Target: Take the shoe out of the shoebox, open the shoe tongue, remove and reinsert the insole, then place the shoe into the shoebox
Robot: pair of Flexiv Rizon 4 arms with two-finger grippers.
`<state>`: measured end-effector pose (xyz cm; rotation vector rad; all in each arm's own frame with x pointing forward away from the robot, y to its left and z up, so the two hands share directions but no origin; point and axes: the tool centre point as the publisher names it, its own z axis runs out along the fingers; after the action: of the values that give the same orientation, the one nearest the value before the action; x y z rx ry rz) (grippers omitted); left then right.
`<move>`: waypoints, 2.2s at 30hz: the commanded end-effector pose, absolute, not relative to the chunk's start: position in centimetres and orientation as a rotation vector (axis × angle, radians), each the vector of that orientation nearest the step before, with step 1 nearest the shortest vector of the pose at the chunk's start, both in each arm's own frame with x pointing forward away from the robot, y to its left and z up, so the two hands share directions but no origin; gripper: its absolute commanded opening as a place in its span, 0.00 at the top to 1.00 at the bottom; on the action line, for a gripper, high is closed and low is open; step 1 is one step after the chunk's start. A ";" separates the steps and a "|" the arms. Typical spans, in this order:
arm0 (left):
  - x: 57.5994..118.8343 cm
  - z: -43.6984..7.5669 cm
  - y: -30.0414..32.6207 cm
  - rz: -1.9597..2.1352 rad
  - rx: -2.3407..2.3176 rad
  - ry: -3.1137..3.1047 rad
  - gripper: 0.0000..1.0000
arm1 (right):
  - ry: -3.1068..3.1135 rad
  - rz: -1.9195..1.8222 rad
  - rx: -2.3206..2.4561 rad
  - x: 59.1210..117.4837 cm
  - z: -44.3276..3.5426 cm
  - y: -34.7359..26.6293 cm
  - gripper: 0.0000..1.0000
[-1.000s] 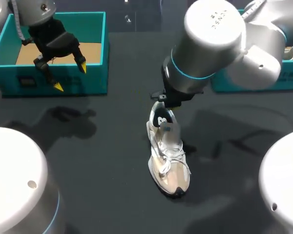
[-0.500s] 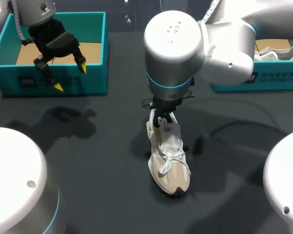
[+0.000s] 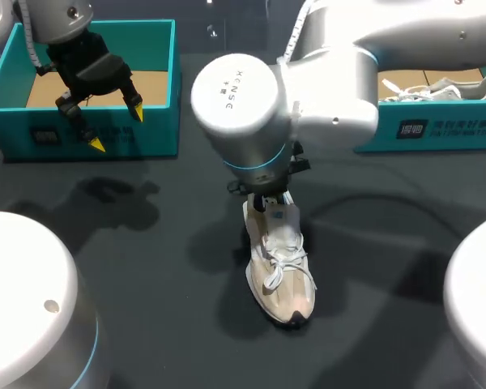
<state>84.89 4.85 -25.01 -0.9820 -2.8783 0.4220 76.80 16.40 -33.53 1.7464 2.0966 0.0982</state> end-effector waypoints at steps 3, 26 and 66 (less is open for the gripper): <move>84.8 -25.0 4.9 0.418 -0.984 -2.880 0.00 | 2.063 0.031 1.748 77.0 -35.1 16.2 1.00; 84.8 -25.0 4.9 0.418 -0.984 -2.880 0.00 | 2.151 -0.005 1.801 78.3 -39.5 15.5 1.00; 84.8 -25.0 4.9 0.418 -0.984 -2.880 0.00 | 2.334 0.030 1.983 76.4 -37.3 18.2 1.00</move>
<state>84.88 4.85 -24.99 -0.9820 -2.8785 0.4217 76.40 18.21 -38.26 1.9891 2.3284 0.0404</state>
